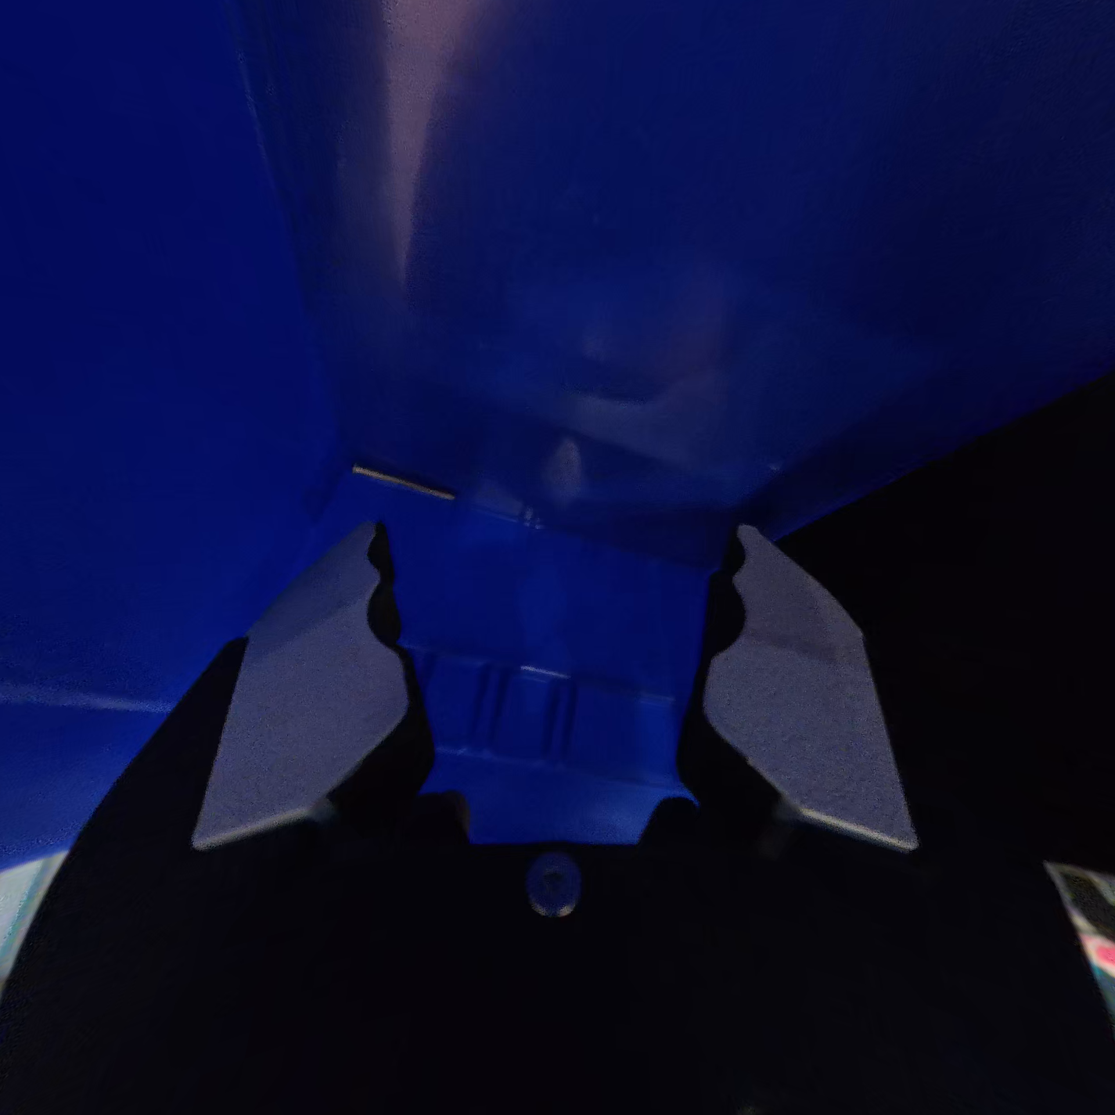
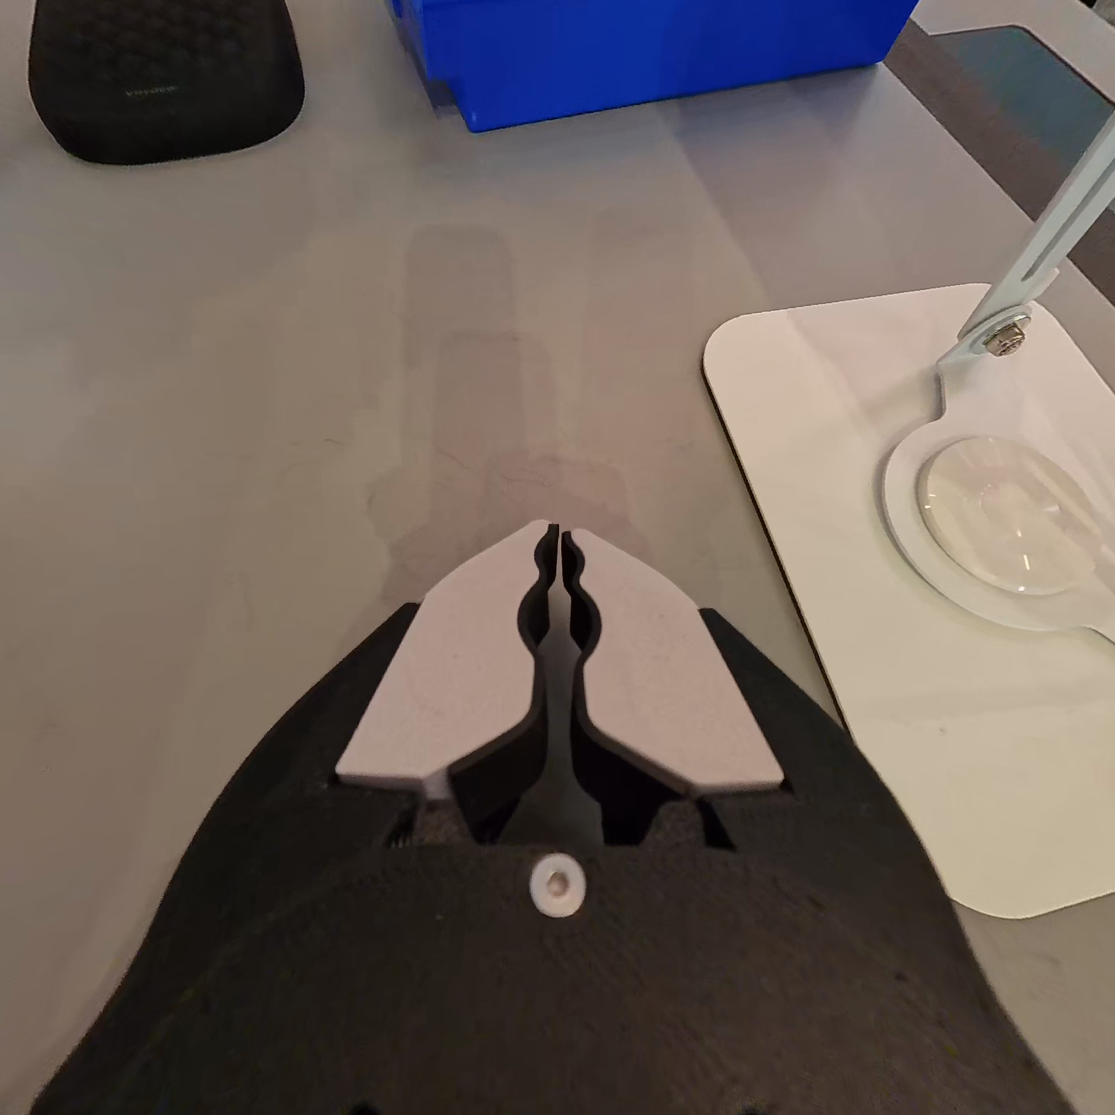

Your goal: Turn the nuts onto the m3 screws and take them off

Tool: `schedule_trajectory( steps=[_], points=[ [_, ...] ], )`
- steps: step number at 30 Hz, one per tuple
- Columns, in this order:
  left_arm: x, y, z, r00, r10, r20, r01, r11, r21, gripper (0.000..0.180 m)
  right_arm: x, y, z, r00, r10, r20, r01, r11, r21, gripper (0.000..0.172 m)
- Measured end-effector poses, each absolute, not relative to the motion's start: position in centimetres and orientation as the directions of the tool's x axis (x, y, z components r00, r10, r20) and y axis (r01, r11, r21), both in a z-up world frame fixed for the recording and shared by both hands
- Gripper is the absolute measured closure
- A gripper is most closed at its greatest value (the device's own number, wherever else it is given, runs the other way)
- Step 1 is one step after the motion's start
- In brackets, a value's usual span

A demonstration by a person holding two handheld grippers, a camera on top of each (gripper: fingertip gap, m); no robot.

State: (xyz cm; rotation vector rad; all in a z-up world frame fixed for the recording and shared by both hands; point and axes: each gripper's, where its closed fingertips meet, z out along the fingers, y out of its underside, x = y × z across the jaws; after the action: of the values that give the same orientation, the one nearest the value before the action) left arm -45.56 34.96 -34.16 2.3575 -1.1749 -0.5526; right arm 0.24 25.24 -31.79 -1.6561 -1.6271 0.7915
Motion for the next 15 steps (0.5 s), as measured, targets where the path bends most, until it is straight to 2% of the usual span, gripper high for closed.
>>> schedule_trajectory(
  steps=[3,15],
  points=[
    [-46.5,34.5,-34.5,0.551,-0.821,-0.147,-0.609,-0.516,0.602,0.062,0.2,25.2,-31.8,0.034,0.999,0.036,0.591,0.009,-0.807,0.17],
    [-46.2,33.6,-35.3,0.557,-0.83,-0.018,-0.62,-0.43,0.656,0.069,0.2,25.1,-32.0,0.028,0.999,0.042,0.597,0.017,-0.802,0.17]
  ],
)
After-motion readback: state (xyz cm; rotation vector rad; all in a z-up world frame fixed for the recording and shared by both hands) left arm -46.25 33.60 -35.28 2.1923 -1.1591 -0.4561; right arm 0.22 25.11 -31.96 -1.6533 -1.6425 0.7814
